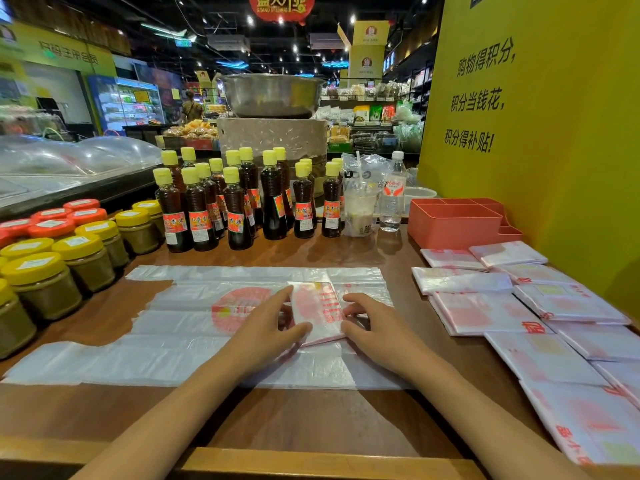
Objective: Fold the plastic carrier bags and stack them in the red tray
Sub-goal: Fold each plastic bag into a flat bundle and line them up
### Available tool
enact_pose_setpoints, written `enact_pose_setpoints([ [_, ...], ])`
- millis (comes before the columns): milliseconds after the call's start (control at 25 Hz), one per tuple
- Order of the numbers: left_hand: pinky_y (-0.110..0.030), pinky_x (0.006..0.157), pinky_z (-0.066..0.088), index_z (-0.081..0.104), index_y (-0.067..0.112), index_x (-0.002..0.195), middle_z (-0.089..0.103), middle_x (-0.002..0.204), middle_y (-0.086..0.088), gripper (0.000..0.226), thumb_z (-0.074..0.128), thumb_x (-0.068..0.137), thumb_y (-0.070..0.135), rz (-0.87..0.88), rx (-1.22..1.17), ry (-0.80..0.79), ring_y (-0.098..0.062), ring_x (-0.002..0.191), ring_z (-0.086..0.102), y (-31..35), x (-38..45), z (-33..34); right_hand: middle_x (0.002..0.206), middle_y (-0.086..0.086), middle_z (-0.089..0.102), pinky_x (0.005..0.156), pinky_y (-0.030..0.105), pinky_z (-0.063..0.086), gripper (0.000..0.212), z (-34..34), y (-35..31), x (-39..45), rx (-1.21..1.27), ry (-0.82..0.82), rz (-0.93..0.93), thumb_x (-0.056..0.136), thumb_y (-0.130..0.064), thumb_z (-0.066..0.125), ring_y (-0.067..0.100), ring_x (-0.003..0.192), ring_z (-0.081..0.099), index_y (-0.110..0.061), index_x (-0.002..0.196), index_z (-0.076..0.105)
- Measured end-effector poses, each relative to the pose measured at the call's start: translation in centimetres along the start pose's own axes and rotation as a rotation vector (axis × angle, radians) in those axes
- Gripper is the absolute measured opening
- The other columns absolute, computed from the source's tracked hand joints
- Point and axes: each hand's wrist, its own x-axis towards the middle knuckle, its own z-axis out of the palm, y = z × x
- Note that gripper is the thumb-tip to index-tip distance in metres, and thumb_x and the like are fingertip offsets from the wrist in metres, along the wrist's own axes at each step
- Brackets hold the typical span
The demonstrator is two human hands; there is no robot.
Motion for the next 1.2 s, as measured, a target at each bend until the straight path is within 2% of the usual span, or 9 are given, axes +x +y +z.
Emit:
enact_pose_setpoints([
  [160, -0.019, 0.093, 0.045, 0.039, 0.035, 0.149, 0.050, 0.129, 0.021, 0.052, 0.056, 0.100, 0.038, -0.011, 0.058, -0.022, -0.006, 0.120, 0.055, -0.3, 0.1, -0.1, 0.134, -0.011, 0.057, 0.098, 0.022, 0.044, 0.045, -0.1, 0.1, -0.1, 0.045, 0.004, 0.017, 0.100, -0.035, 0.055, 0.004, 0.116, 0.054, -0.031, 0.144, 0.048],
  [360, -0.009, 0.081, 0.045, 0.053, 0.034, 0.136, 0.055, 0.123, 0.021, 0.042, 0.062, 0.096, 0.038, 0.030, 0.151, -0.019, 0.002, 0.106, 0.056, -0.9, 0.1, -0.3, 0.126, -0.010, 0.061, 0.095, 0.028, 0.053, 0.032, -0.3, -0.1, -0.1, 0.035, 0.023, 0.016, 0.102, -0.034, 0.053, 0.006, 0.111, 0.058, -0.029, 0.133, 0.057],
  [440, -0.005, 0.082, 0.045, 0.057, 0.033, 0.128, 0.057, 0.124, 0.018, 0.036, 0.066, 0.094, 0.034, 0.058, 0.122, -0.017, 0.005, 0.106, 0.057, -1.0, 0.2, -0.2, 0.128, -0.011, 0.060, 0.100, 0.030, 0.051, 0.031, -0.3, 0.1, 0.0, -0.018, 0.024, -0.016, 0.100, -0.031, 0.055, 0.005, 0.114, 0.056, -0.027, 0.130, 0.060],
  [560, -0.004, 0.088, 0.044, 0.060, 0.032, 0.125, 0.052, 0.127, 0.016, 0.034, 0.069, 0.092, 0.029, 0.091, 0.063, -0.057, 0.010, 0.109, 0.055, -1.0, 0.1, -0.2, 0.137, -0.013, 0.053, 0.103, 0.023, 0.043, 0.039, -0.2, 0.2, 0.2, -0.022, 0.021, -0.034, 0.098, -0.033, 0.058, 0.003, 0.121, 0.051, -0.029, 0.137, 0.056],
  [720, 0.001, 0.095, 0.033, 0.052, 0.036, 0.133, 0.038, 0.137, 0.027, 0.041, 0.065, 0.094, 0.033, 0.137, 0.160, -0.155, 0.025, 0.115, 0.039, -1.1, 0.2, 0.0, 0.158, -0.010, 0.031, 0.116, 0.034, 0.034, 0.058, -0.1, 0.5, 0.4, -0.197, -0.062, -0.025, 0.098, -0.041, 0.052, 0.014, 0.140, 0.038, -0.028, 0.153, 0.036],
  [840, -0.008, 0.102, 0.026, 0.045, 0.041, 0.133, 0.024, 0.149, 0.029, 0.041, 0.058, 0.095, 0.038, 0.133, 0.263, -0.247, 0.015, 0.127, 0.029, -0.8, 0.3, 0.3, 0.168, -0.009, 0.003, 0.125, 0.038, 0.013, 0.065, 0.2, 0.5, 0.2, -0.398, -0.164, -0.025, 0.102, -0.042, 0.036, 0.016, 0.154, 0.010, -0.027, 0.161, 0.014],
  [960, -0.018, 0.110, 0.031, 0.022, 0.045, 0.150, 0.021, 0.159, 0.023, 0.062, 0.051, 0.095, 0.041, 0.149, 0.371, -0.305, 0.007, 0.132, 0.033, -0.5, 0.3, 0.9, 0.169, -0.006, -0.004, 0.126, 0.038, 0.000, 0.062, 0.7, 0.2, -0.2, -0.556, -0.246, -0.067, 0.105, -0.039, 0.022, 0.009, 0.154, -0.004, -0.023, 0.162, 0.003],
  [1080, -0.020, 0.119, 0.005, 0.008, 0.039, 0.158, -0.001, 0.165, 0.019, 0.065, 0.038, 0.100, 0.042, 0.205, 0.546, -0.357, 0.005, 0.148, 0.003, -0.4, 0.1, 1.3, 0.168, -0.007, -0.009, 0.126, 0.040, -0.006, 0.061, 0.6, 0.3, -0.4, -0.625, -0.297, -0.052, 0.106, -0.039, 0.017, 0.007, 0.153, -0.009, -0.023, 0.161, -0.003],
  [1200, -0.021, 0.118, -0.002, 0.005, 0.036, 0.159, -0.003, 0.166, 0.015, 0.064, 0.032, 0.103, 0.049, 0.218, 0.634, -0.373, 0.000, 0.151, -0.002, -0.1, 0.0, 1.1, 0.168, -0.007, -0.012, 0.125, 0.042, -0.008, 0.061, 0.3, 0.1, -0.4, -0.644, -0.331, -0.047, 0.106, -0.039, 0.015, 0.006, 0.153, -0.012, -0.023, 0.161, -0.005],
])
